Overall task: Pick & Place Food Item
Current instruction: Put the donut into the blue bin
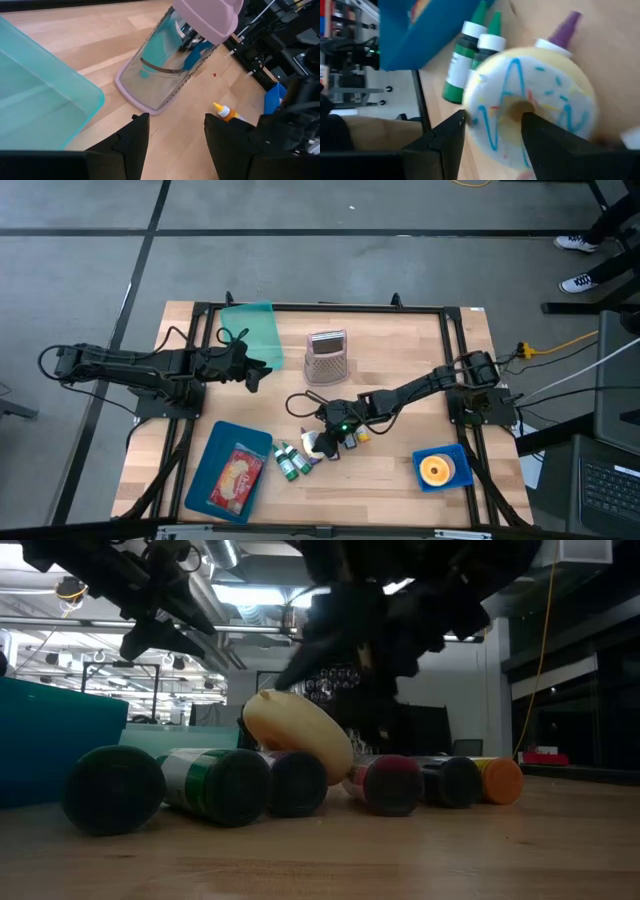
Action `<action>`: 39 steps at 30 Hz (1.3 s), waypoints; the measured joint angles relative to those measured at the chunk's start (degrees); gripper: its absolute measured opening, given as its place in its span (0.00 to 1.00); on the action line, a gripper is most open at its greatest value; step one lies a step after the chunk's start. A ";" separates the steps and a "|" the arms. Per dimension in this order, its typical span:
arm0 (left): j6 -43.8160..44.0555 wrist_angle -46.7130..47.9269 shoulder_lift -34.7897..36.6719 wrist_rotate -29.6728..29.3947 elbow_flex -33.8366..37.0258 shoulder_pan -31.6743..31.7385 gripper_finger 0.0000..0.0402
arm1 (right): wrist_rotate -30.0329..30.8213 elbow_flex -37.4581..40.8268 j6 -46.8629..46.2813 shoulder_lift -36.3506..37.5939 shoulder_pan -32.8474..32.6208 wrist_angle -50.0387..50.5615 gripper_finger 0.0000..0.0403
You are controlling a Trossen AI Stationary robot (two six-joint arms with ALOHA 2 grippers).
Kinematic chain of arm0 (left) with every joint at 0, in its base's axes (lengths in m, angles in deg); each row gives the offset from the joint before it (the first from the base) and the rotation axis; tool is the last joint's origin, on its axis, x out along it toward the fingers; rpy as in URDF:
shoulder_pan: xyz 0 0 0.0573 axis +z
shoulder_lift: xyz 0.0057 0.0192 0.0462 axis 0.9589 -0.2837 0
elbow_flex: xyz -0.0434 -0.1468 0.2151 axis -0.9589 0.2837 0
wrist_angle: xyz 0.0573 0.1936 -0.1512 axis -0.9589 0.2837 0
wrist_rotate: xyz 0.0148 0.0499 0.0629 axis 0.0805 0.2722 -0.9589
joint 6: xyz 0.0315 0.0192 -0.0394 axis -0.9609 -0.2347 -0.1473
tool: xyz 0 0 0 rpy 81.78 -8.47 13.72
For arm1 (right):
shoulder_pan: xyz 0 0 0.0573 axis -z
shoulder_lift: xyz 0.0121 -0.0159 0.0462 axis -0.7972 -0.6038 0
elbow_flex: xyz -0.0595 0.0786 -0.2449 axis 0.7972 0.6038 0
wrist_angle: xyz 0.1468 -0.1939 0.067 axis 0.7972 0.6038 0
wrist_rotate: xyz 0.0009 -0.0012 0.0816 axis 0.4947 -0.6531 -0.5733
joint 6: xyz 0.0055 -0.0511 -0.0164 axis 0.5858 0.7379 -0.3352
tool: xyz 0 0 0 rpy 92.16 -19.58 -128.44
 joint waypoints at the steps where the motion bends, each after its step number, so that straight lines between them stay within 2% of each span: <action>1: -0.01 0.19 0.01 0.07 0.00 -0.01 0.46 | -0.41 -0.64 -0.01 -0.76 0.00 -0.29 0.48; 5: -0.29 1.21 0.01 0.19 0.00 -0.01 0.46 | -3.00 -4.25 0.26 -4.63 0.03 0.06 0.47; 8: -0.46 1.26 0.00 0.37 0.00 0.00 0.46 | -3.06 -8.24 1.84 -6.95 0.27 3.94 0.42; 10: -0.46 1.26 0.00 0.37 0.00 0.00 0.46 | -2.10 -11.48 3.47 -7.13 0.65 7.92 0.33; 14: -0.46 0.94 0.01 -0.11 0.00 -0.01 0.46 | 1.48 -15.70 7.84 -7.16 1.77 15.93 0.07; 15: -0.46 0.92 -0.01 -0.46 0.00 -0.01 0.46 | 1.49 -16.45 9.06 -6.88 2.19 16.82 0.05; 21: -0.46 0.77 0.01 -0.93 0.00 0.00 0.46 | -1.67 -23.02 13.58 -6.65 4.75 21.80 0.04; 25: -0.48 -0.13 -0.01 -1.01 0.00 -0.01 0.46 | -0.88 -30.89 19.22 -6.15 5.87 33.11 0.03; 28: -1.51 -1.17 0.00 -2.24 0.00 0.01 0.46 | 3.60 -38.51 23.97 -5.58 6.88 45.81 0.03; 32: -2.51 -1.93 -0.01 -3.57 0.00 0.01 0.46 | 12.91 -48.99 26.12 -4.19 8.18 64.02 0.03; 37: -2.97 -2.40 0.05 -4.30 0.00 0.00 0.46 | 24.40 -61.06 20.64 -3.03 7.91 89.80 0.02; 39: -3.02 -2.32 0.03 -5.33 0.00 0.00 0.46 | 28.33 -64.12 16.67 -1.92 6.86 94.83 0.02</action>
